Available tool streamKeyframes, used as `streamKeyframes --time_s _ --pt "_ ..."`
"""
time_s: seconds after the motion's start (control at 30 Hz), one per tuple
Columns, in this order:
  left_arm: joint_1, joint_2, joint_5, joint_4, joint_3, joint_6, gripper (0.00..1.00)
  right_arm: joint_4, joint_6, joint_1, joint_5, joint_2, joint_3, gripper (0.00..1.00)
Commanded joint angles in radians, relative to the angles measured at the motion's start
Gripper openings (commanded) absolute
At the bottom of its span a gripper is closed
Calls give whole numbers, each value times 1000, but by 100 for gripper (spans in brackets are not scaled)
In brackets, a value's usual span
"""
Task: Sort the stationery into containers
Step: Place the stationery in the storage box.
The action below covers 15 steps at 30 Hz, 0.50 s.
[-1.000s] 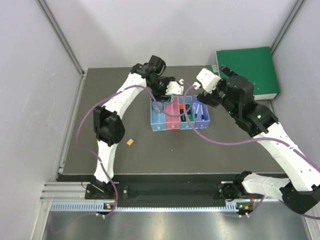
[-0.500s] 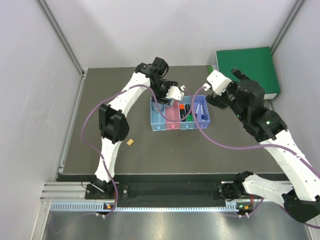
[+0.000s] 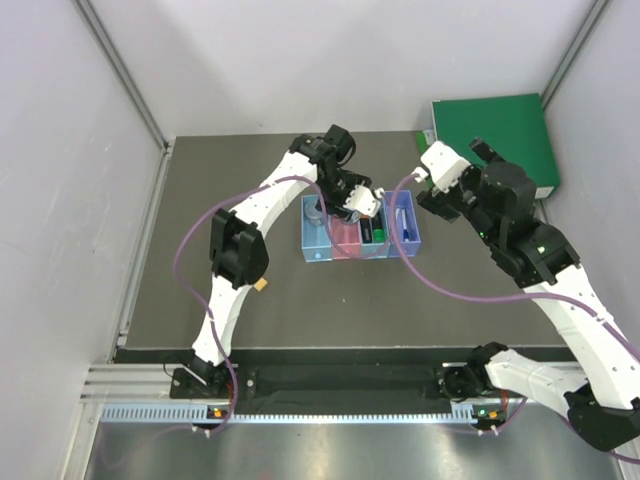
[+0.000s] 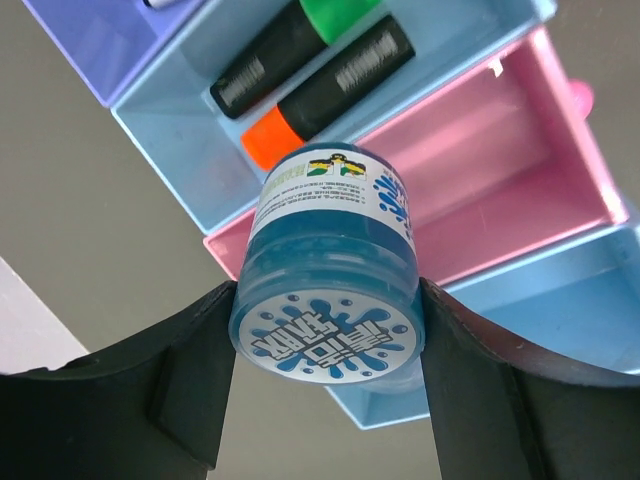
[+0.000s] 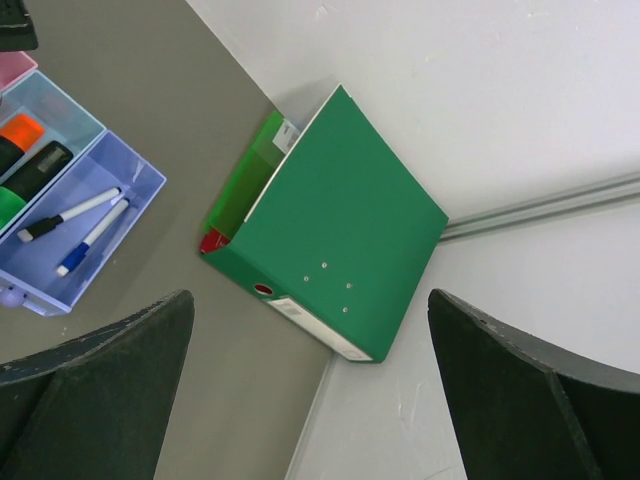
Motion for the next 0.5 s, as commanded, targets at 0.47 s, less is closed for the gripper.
streamKeyframes --time_s 0.47 --pt "-6 8 -189 88 -43 195 0 29 79 -51 -34 -54 -11 100"
